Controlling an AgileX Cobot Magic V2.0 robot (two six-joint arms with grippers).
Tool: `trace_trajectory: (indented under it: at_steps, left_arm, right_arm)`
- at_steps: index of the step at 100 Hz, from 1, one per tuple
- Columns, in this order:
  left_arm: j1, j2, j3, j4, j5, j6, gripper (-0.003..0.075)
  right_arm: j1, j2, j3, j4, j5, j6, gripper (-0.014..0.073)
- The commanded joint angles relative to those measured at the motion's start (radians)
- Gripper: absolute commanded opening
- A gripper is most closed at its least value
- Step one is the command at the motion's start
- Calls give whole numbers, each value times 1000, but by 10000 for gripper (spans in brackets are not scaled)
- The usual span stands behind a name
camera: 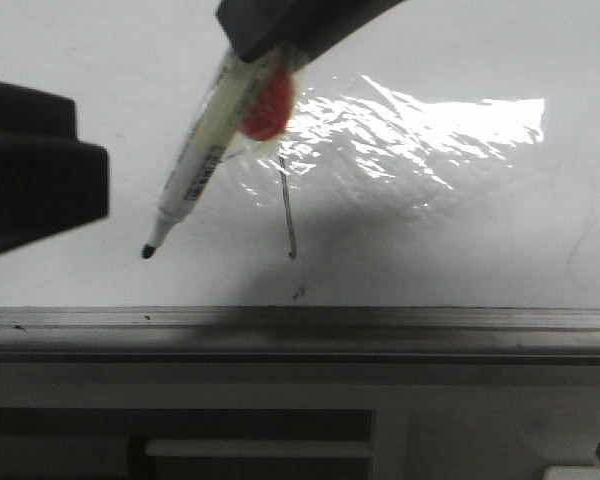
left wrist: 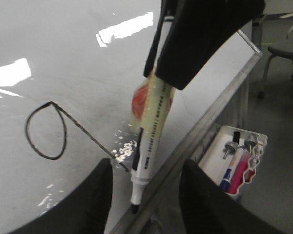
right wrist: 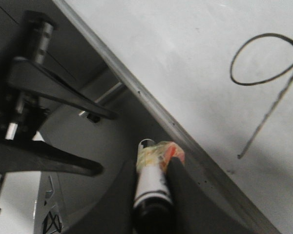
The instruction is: Write number 9 on whiteboard
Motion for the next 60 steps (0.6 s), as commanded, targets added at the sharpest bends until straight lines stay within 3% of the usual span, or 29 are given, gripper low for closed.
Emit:
trace_trajectory:
  at_steps: [1,37,47,60]
  left_arm:
    - [-23,49,-54,9,-98,5,304]
    - [-29,131,-94,5,-122,5,289]
    - [-29,131,-94,5,-120,5,197]
    - [-29,131,-94,5,-120,5,20]
  right_arm:
    - [22,-9,-34,17,-73,23,-48]
    - [57,-7,-30,17,-71,41,-48]
    - [57,-7,-30,17,-62,41,-49]
    - [57,-7,-30,17,-50,41,-48]
